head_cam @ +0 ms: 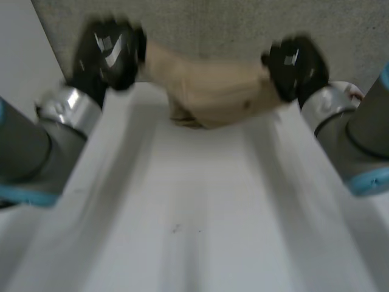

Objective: Fold the shorts.

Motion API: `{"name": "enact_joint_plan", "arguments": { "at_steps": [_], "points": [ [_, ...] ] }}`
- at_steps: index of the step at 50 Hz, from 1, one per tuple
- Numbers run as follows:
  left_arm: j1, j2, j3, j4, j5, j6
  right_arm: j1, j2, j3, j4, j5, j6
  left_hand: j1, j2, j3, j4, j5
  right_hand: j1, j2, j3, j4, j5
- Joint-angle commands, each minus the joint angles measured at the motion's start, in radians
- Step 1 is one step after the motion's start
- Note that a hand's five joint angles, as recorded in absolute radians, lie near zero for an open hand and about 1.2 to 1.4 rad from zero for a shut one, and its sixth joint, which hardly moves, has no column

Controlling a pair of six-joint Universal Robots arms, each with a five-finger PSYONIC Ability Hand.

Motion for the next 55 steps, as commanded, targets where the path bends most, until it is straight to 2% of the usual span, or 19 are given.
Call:
{"name": "enact_joint_plan", "arguments": {
  "at_steps": [1, 8, 11, 17, 20, 22, 26, 29, 37, 39, 41, 45, 49, 51, 55],
  "points": [
    [-0.003, -0.1, -0.314, -0.068, 0.002, 0.003, -0.009, 0.112, 0.175, 0.196, -0.006, -0.004, 0.255, 0.194, 0.201, 0.194, 0.223, 0.425, 0.215, 0.19, 0.203, 0.214],
    [-0.002, -0.097, -0.363, -0.335, 0.0, 0.001, -0.011, 0.103, 0.246, 0.304, -0.004, -0.008, 0.255, 0.194, 0.201, 0.194, 0.223, 0.425, 0.215, 0.19, 0.203, 0.214],
    [0.003, -0.047, -0.363, -0.473, -0.004, -0.002, -0.011, 0.081, 0.267, 0.345, -0.004, -0.014, 0.255, 0.194, 0.201, 0.194, 0.223, 0.425, 0.215, 0.19, 0.203, 0.214],
    [0.015, 0.094, -0.402, -0.713, -0.004, -0.005, -0.048, -0.016, 0.315, 0.529, -0.013, -0.025, 0.255, 0.194, 0.201, 0.194, 0.223, 0.425, 0.215, 0.19, 0.203, 0.214],
    [0.011, 0.183, -0.437, -0.807, -0.001, -0.004, -0.069, -0.063, 0.35, 0.635, -0.018, -0.083, 0.255, 0.194, 0.201, 0.194, 0.223, 0.425, 0.215, 0.19, 0.203, 0.214],
    [0.005, 0.237, -0.465, -0.862, 0.002, 0.0, -0.081, -0.092, 0.392, 0.712, -0.023, -0.177, 0.255, 0.194, 0.201, 0.194, 0.223, 0.425, 0.215, 0.19, 0.203, 0.214],
    [-0.014, 0.308, -0.485, -0.907, 0.004, 0.0, -0.123, -0.115, 0.445, 0.773, -0.029, -0.3, 0.255, 0.194, 0.201, 0.194, 0.223, 0.425, 0.215, 0.19, 0.203, 0.214],
    [-0.017, 0.32, -0.486, -0.902, 0.005, -0.002, -0.134, -0.115, 0.459, 0.735, -0.046, -0.285, 0.255, 0.194, 0.201, 0.194, 0.223, 0.425, 0.215, 0.19, 0.203, 0.214],
    [-0.019, 0.265, -0.445, -0.781, 0.004, 0.006, -0.135, -0.114, 0.45, 0.603, -0.056, -0.18, 0.255, 0.194, 0.201, 0.194, 0.223, 0.425, 0.215, 0.19, 0.203, 0.214],
    [-0.022, 0.256, -0.413, -0.764, 0.007, 0.007, -0.135, -0.114, 0.451, 0.598, -0.056, -0.177, -0.566, -0.626, -0.62, -0.627, -0.598, 0.425, 0.215, 0.19, 0.203, 0.214],
    [-0.022, 0.253, -0.387, -0.755, 0.005, 0.009, -0.137, -0.114, 0.455, 0.595, -0.058, -0.176, -0.926, -0.987, -0.98, -0.987, -0.959, 0.425, 0.215, 0.19, 0.203, 0.214],
    [-0.019, 0.204, -0.299, -0.689, 0.007, 0.009, -0.135, -0.111, 0.461, 0.591, -0.066, -0.176, -0.922, -0.982, -0.976, -0.983, -0.954, 0.425, 0.215, 0.19, 0.203, 0.214],
    [-0.022, 0.124, -0.195, -0.519, 0.017, 0.006, -0.135, -0.106, 0.462, 0.589, -0.073, -0.176, -0.901, -0.962, -0.955, -0.962, -0.934, 0.425, 0.215, 0.19, 0.203, 0.214],
    [-0.022, 0.045, -0.134, -0.43, 0.033, 0.001, -0.134, -0.102, 0.464, 0.589, -0.073, -0.176, -0.875, -0.936, -0.929, -0.936, -0.907, 0.425, 0.215, 0.19, 0.203, 0.214],
    [-0.02, -0.124, 0.004, -0.358, 0.074, 0.0, -0.134, -0.094, 0.467, 0.583, -0.073, -0.176, -0.817, -0.877, -0.87, -0.878, -0.849, 0.425, 0.215, 0.19, 0.203, 0.214]
  ]
}}
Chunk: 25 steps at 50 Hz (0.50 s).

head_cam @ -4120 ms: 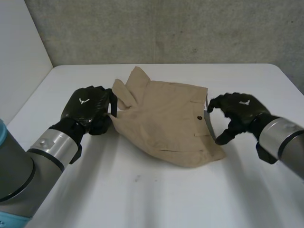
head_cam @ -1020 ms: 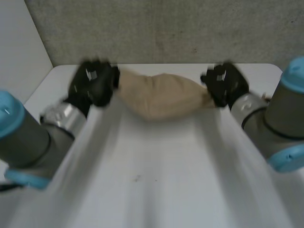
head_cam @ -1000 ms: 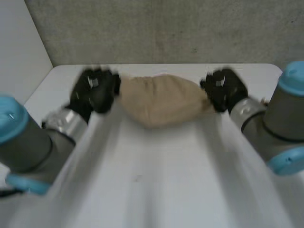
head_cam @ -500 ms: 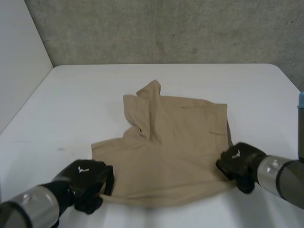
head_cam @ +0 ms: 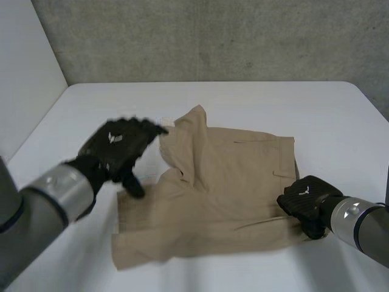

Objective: Fold the shorts.

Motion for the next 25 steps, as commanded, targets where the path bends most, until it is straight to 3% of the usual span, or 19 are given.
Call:
{"name": "enact_joint_plan", "arguments": {
  "at_steps": [1, 8, 14, 21, 24, 25],
  "points": [
    [0.0, -0.319, 0.275, 0.227, 0.071, -0.007, 0.003, 0.015, 0.006, -0.006, -0.003, -0.003, 0.118, 0.108, 0.103, 0.112, 0.114, 0.425, 0.215, 0.187, 0.203, 0.214],
    [-0.003, -0.641, 0.57, 0.148, 0.111, 0.004, 0.008, 0.022, 0.018, -0.04, -0.001, -0.003, 0.189, 0.179, 0.173, 0.182, 0.185, 0.425, 0.215, 0.187, 0.203, 0.214],
    [0.002, -0.807, 0.745, 0.108, 0.114, 0.013, 0.009, 0.042, 0.019, -0.051, 0.002, -0.003, 0.268, 0.258, 0.252, 0.261, 0.264, 0.425, 0.215, 0.187, 0.203, 0.214],
    [0.008, -0.904, 0.833, 0.068, 0.097, 0.068, 0.008, 0.049, 0.019, -0.054, 0.002, -0.003, 0.758, 0.748, 0.742, 0.751, 0.754, 0.425, 0.215, 0.187, 0.203, 0.214],
    [0.013, -0.907, 0.828, 0.051, 0.045, 0.097, 0.006, 0.049, 0.016, -0.06, 0.003, -0.003, 1.06, 1.05, 1.045, 1.054, 1.056, 0.425, 0.215, 0.187, 0.203, 0.214],
    [0.014, -0.899, 0.819, 0.045, -0.011, 0.114, 0.006, 0.049, 0.016, -0.061, 0.003, -0.003, 1.162, 1.152, 1.147, 1.156, 1.158, 0.425, 0.215, 0.187, 0.203, 0.214]
  ]
}}
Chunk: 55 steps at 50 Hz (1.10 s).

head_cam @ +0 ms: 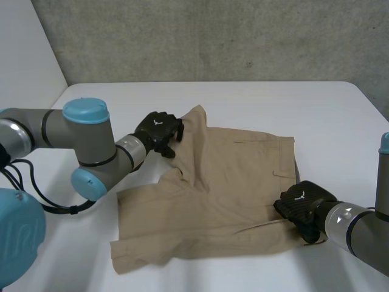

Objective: Fold the shorts.

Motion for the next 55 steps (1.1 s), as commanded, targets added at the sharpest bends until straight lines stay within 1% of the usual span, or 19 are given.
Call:
{"name": "enact_joint_plan", "arguments": {
  "at_steps": [1, 3, 4, 8, 14, 16, 17, 18, 19, 20, 21, 25, 26, 29, 40, 47, 50, 52, 55],
  "points": [
    [0.009, -0.014, -0.001, -0.041, -0.142, 0.079, -0.003, 0.002, -0.003, -0.01, 0.003, 0.0, 0.625, 0.651, 0.653, 0.66, 0.665, 0.425, 0.215, 0.187, 0.203, 0.214],
    [0.006, -0.006, -0.023, -0.049, -0.206, 0.104, -0.003, 0.002, -0.003, -0.013, 0.003, 0.0, 0.625, 0.651, 0.653, 0.66, 0.665, 0.425, 0.215, 0.187, 0.203, 0.214],
    [0.004, 0.006, -0.055, -0.058, -0.27, 0.134, -0.003, 0.002, -0.003, -0.013, 0.003, 0.0, 0.625, 0.651, 0.653, 0.66, 0.665, 0.425, 0.215, 0.187, 0.203, 0.214],
    [0.004, 0.085, -0.162, -0.055, -0.383, 0.211, -0.001, 0.002, -0.005, -0.013, 0.005, 0.0, 0.625, 0.651, 0.653, 0.66, 0.665, 0.425, 0.215, 0.187, 0.203, 0.214],
    [0.004, 0.148, -0.259, -0.047, -0.392, 0.23, 0.002, 0.001, -0.008, -0.016, 0.005, 0.0, 0.625, 0.651, 0.653, 0.66, 0.665, 0.425, 0.215, 0.187, 0.203, 0.214],
    [-0.003, 0.161, -0.265, -0.041, -0.374, 0.218, 0.005, 0.001, -0.009, -0.016, 0.005, 0.0, 0.564, 0.591, 0.593, 0.599, 0.605, 0.425, 0.215, 0.187, 0.203, 0.214],
    [-0.005, 0.165, -0.262, -0.038, -0.359, 0.211, 0.006, 0.001, -0.009, -0.016, 0.005, 0.0, 0.395, 0.421, 0.424, 0.43, 0.435, 0.425, 0.215, 0.187, 0.203, 0.214],
    [-0.005, 0.171, -0.255, -0.029, -0.31, 0.198, 0.006, 0.001, -0.009, -0.016, 0.005, 0.0, -0.031, -0.005, -0.002, 0.004, 0.009, 0.425, 0.215, 0.187, 0.203, 0.214],
    [-0.004, 0.175, -0.248, -0.02, -0.274, 0.187, 0.006, 0.001, -0.009, -0.016, 0.005, 0.0, -0.169, -0.143, -0.14, -0.134, -0.129, 0.425, 0.215, 0.187, 0.203, 0.214],
    [-0.004, 0.175, -0.242, -0.015, -0.245, 0.178, 0.008, 0.001, -0.009, -0.016, 0.005, 0.002, -0.17, -0.144, -0.142, -0.135, -0.13, 0.425, 0.215, 0.187, 0.203, 0.214],
    [-0.002, 0.175, -0.221, -0.006, -0.18, 0.155, 0.008, 0.001, -0.008, -0.016, 0.005, 0.002, -0.17, -0.144, -0.142, -0.135, -0.13, 0.425, 0.215, 0.187, 0.203, 0.214],
    [0.009, 0.167, -0.166, -0.001, -0.057, 0.084, 0.006, 0.001, -0.002, -0.016, 0.005, 0.002, -0.211, -0.185, -0.183, -0.176, -0.171, 0.425, 0.215, 0.187, 0.203, 0.214],
    [0.01, 0.164, -0.156, 0.0, -0.043, 0.07, 0.008, 0.001, 0.0, -0.016, 0.005, 0.002, -0.208, -0.182, -0.18, -0.174, -0.168, 0.425, 0.215, 0.187, 0.203, 0.214],
    [0.015, 0.143, -0.129, 0.006, -0.024, 0.04, 0.005, 0.001, 0.001, -0.018, 0.005, 0.002, -0.211, -0.185, -0.183, -0.176, -0.171, 0.425, 0.215, 0.187, 0.203, 0.214],
    [0.019, -0.003, -0.008, 0.016, -0.016, 0.059, 0.0, 0.012, 0.0, -0.024, 0.003, 0.002, -0.241, -0.214, -0.212, -0.206, -0.2, 0.425, 0.215, 0.187, 0.203, 0.214],
    [0.021, -0.069, 0.066, 0.005, -0.033, 0.112, 0.0, 0.022, -0.005, -0.03, 0.005, 0.0, -0.164, -0.138, -0.136, -0.13, -0.124, 0.425, 0.215, 0.187, 0.203, 0.214],
    [0.023, -0.075, 0.072, -0.004, -0.068, 0.153, 0.0, 0.022, -0.006, -0.03, 0.005, 0.0, 0.202, 0.228, 0.23, 0.236, 0.242, 0.425, 0.215, 0.187, 0.203, 0.214],
    [0.027, -0.068, 0.06, -0.01, -0.137, 0.185, -0.001, 0.022, -0.008, -0.03, 0.005, 0.0, 0.465, 0.491, 0.494, 0.5, 0.505, 0.425, 0.215, 0.187, 0.203, 0.214],
    [0.024, -0.057, 0.025, -0.01, -0.213, 0.22, -0.001, 0.022, -0.009, -0.03, 0.005, 0.0, 0.616, 0.642, 0.645, 0.651, 0.656, 0.425, 0.215, 0.187, 0.203, 0.214]
  ]
}}
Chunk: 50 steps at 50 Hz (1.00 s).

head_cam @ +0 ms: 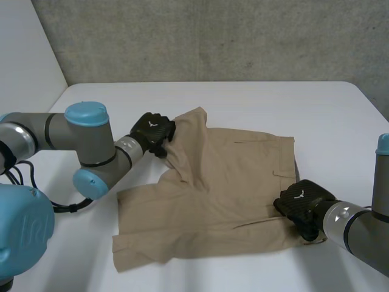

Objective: Fold the shorts.

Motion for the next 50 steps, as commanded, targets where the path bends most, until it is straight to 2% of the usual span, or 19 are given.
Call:
{"name": "enact_joint_plan", "arguments": {
  "at_steps": [1, 5, 14, 15, 16, 20, 26, 28, 31, 32, 37, 39, 46, 50],
  "points": [
    [-0.004, 0.029, -0.071, -0.01, -0.199, 0.121, -0.001, 0.001, -0.006, -0.001, 0.0, 0.0, 0.484, 0.509, 0.512, 0.52, 0.531, 0.425, 0.215, 0.187, 0.203, 0.214],
    [-0.005, 0.125, -0.17, -0.007, -0.269, 0.165, -0.001, 0.001, -0.006, -0.003, 0.0, 0.001, 0.484, 0.509, 0.512, 0.52, 0.531, 0.425, 0.215, 0.187, 0.203, 0.214],
    [-0.007, 0.207, -0.342, -0.015, -0.284, 0.172, 0.007, -0.002, -0.005, -0.001, 0.002, 0.003, 0.481, 0.507, 0.51, 0.518, 0.529, 0.425, 0.215, 0.187, 0.203, 0.214],
    [-0.008, 0.207, -0.349, -0.015, -0.284, 0.172, 0.007, -0.004, -0.005, -0.001, 0.002, 0.003, 0.403, 0.428, 0.431, 0.439, 0.45, 0.425, 0.215, 0.187, 0.203, 0.214],
    [-0.008, 0.214, -0.362, -0.016, -0.286, 0.172, 0.007, -0.004, -0.003, -0.001, 0.002, 0.003, 0.196, 0.221, 0.224, 0.232, 0.243, 0.425, 0.215, 0.187, 0.203, 0.214],
    [-0.004, 0.248, -0.375, -0.016, -0.284, 0.166, 0.008, -0.004, -0.002, -0.001, 0.002, 0.003, -0.184, -0.158, -0.156, -0.147, -0.137, 0.425, 0.215, 0.187, 0.203, 0.214],
    [0.012, 0.332, -0.379, -0.016, -0.272, 0.115, 0.007, -0.005, -0.002, -0.003, 0.002, 0.003, -0.264, -0.238, -0.236, -0.228, -0.217, 0.425, 0.215, 0.187, 0.203, 0.214],
    [0.015, 0.361, -0.38, -0.016, -0.245, 0.052, 0.007, -0.005, -0.002, -0.003, 0.002, 0.003, -0.332, -0.306, -0.303, -0.295, -0.284, 0.425, 0.215, 0.187, 0.203, 0.214],
    [0.016, 0.378, -0.377, -0.016, -0.2, -0.015, 0.007, -0.005, -0.002, -0.003, 0.0, 0.005, -0.332, -0.306, -0.304, -0.295, -0.285, 0.425, 0.215, 0.187, 0.203, 0.214],
    [0.019, 0.38, -0.372, -0.016, -0.162, -0.056, 0.007, -0.005, -0.002, -0.003, 0.0, 0.005, -0.329, -0.303, -0.301, -0.293, -0.282, 0.425, 0.215, 0.187, 0.203, 0.214],
    [0.044, 0.374, -0.363, -0.021, -0.048, -0.124, 0.005, -0.005, -0.008, -0.001, -0.005, 0.026, -0.32, -0.295, -0.292, -0.284, -0.273, 0.425, 0.215, 0.187, 0.203, 0.214],
    [0.05, 0.366, -0.363, -0.035, -0.036, -0.126, 0.0, -0.007, -0.014, -0.001, -0.011, 0.057, -0.32, -0.295, -0.292, -0.284, -0.273, 0.425, 0.215, 0.187, 0.203, 0.214],
    [0.025, 0.404, -0.417, -0.237, -0.063, -0.15, -0.003, -0.008, -0.06, -0.016, -0.011, 0.144, -0.221, -0.195, -0.192, -0.184, -0.173, 0.425, 0.215, 0.187, 0.203, 0.214],
    [0.009, 0.555, -0.512, -0.361, -0.069, -0.228, -0.004, -0.005, -0.071, -0.043, -0.011, 0.187, -0.221, -0.195, -0.192, -0.184, -0.173, 0.425, 0.215, 0.187, 0.203, 0.214]
  ]
}}
